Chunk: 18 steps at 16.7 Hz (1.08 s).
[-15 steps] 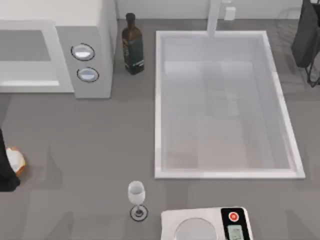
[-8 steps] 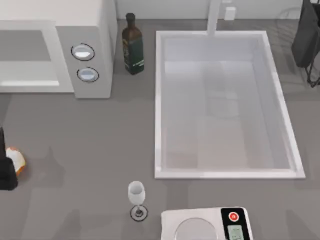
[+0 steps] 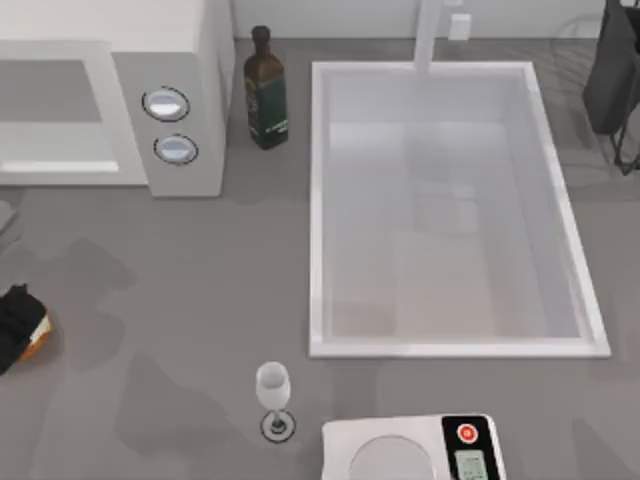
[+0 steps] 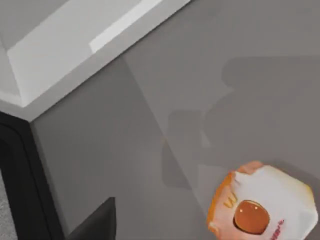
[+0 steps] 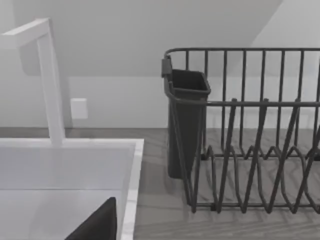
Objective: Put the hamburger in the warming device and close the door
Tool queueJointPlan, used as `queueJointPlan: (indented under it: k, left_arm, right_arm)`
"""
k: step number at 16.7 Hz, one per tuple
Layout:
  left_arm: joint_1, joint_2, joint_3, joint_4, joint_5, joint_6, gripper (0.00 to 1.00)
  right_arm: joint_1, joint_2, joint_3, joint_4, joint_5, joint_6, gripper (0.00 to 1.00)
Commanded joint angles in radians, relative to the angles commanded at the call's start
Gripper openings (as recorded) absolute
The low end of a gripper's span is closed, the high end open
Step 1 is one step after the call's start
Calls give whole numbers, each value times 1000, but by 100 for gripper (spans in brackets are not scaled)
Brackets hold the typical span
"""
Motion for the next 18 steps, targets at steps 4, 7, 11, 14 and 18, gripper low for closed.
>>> queueJointPlan:
  k: [4, 7, 11, 14, 18]
  left_arm:
    - [14, 351, 243, -195, 1, 252, 100]
    - [27, 593, 396, -326, 3, 410, 100]
    - [46, 815, 528, -451, -1, 550, 100]
    - [54, 878, 569, -491, -6, 590, 100]
    - [54, 879, 570, -491, -6, 591, 100]
  right_arm:
    - [0, 0, 0, 0, 0, 0, 100]
    - [0, 0, 0, 0, 0, 0, 100]
    - [0, 0, 0, 0, 0, 0, 100]
    - [0, 0, 0, 0, 0, 0, 100]
    - [0, 0, 0, 0, 0, 0, 100]
